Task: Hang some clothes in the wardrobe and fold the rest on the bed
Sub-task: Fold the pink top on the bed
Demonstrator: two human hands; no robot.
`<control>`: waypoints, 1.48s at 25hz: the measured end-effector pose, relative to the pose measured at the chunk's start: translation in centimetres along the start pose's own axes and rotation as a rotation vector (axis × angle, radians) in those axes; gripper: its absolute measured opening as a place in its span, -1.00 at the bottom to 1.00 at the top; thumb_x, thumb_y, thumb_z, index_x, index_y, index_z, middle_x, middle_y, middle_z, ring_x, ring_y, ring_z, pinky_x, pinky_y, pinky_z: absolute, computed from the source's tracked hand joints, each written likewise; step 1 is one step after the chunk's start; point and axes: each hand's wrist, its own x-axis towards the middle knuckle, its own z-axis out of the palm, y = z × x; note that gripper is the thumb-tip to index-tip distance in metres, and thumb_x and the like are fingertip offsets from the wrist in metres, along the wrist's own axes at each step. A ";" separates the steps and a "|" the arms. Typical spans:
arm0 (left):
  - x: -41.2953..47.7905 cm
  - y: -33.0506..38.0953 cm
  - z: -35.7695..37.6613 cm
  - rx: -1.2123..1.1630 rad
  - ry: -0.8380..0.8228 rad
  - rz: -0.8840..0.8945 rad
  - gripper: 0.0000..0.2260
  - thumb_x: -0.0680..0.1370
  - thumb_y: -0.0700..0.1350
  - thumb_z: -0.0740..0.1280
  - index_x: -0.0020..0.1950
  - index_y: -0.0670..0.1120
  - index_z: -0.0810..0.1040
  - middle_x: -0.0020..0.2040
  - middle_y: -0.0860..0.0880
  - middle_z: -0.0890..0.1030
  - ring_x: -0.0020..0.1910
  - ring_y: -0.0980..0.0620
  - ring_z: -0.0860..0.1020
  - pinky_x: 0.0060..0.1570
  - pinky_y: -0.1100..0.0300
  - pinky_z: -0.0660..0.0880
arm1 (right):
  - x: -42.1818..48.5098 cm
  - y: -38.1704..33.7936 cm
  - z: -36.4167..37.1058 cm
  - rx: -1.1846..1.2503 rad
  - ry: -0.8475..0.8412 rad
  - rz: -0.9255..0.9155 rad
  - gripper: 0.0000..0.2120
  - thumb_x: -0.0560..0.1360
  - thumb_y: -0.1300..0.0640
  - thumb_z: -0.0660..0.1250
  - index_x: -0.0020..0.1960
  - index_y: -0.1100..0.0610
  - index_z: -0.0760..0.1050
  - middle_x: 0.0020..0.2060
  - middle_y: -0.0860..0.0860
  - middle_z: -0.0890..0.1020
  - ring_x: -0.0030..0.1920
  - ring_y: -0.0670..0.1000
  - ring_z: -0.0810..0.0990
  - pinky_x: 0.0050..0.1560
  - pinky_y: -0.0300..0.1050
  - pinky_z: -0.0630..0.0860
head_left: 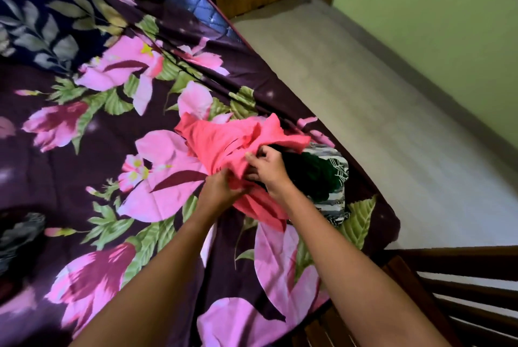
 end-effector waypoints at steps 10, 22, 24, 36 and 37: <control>-7.1 -0.5 -19.4 -0.296 0.640 -0.058 -0.79 0.57 -0.22 0.12 0.02 -0.32 0.48 -0.02 -0.33 0.58 -0.02 -0.26 0.53 -0.13 0.03 0.30 | -9.1 -10.0 12.7 -0.680 -0.059 -0.582 -0.71 0.36 0.09 0.51 0.00 0.16 0.51 -0.14 0.13 0.56 -0.18 0.01 0.51 -0.08 -0.15 0.42; -18.9 -3.1 -40.7 -0.377 0.640 0.301 -0.80 0.40 0.09 0.44 -0.10 0.05 0.51 -0.19 0.11 0.55 -0.27 0.38 0.49 -0.17 0.41 0.42 | -20.6 -19.5 32.0 -0.397 -0.060 -1.115 -0.76 0.58 0.19 0.25 -0.12 0.36 0.54 -0.23 0.30 0.63 -0.22 0.19 0.57 -0.17 0.01 0.32; -20.0 -4.5 -42.3 -0.276 0.536 0.303 -0.84 0.35 0.03 0.43 -0.13 0.11 0.51 -0.23 0.13 0.55 -0.30 0.35 0.48 -0.23 0.38 0.41 | -21.7 -21.0 33.5 -0.408 -0.065 -1.152 -0.73 0.58 0.18 0.25 -0.18 0.35 0.51 -0.26 0.27 0.62 -0.19 0.26 0.59 -0.19 0.02 0.30; -20.3 -4.6 -46.3 -0.052 1.062 0.235 -0.75 0.43 -0.11 0.47 0.01 -0.21 0.55 -0.14 -0.09 0.58 -0.25 0.04 0.50 -0.30 0.30 0.33 | -23.3 -27.6 35.1 -0.443 -0.202 -0.739 -0.67 0.54 0.12 0.30 -0.38 0.15 0.41 -0.38 0.06 0.46 -0.33 -0.03 0.41 -0.32 -0.13 0.32; -20.3 -4.3 -46.1 -0.059 1.078 0.309 -0.71 0.41 -0.04 0.49 -0.01 -0.18 0.56 -0.14 -0.07 0.58 -0.28 0.08 0.49 -0.31 0.32 0.35 | -23.1 -28.0 35.1 -0.294 -0.225 -0.621 -0.71 0.55 0.16 0.30 -0.34 0.14 0.42 -0.37 0.04 0.45 -0.33 -0.05 0.41 -0.34 -0.16 0.33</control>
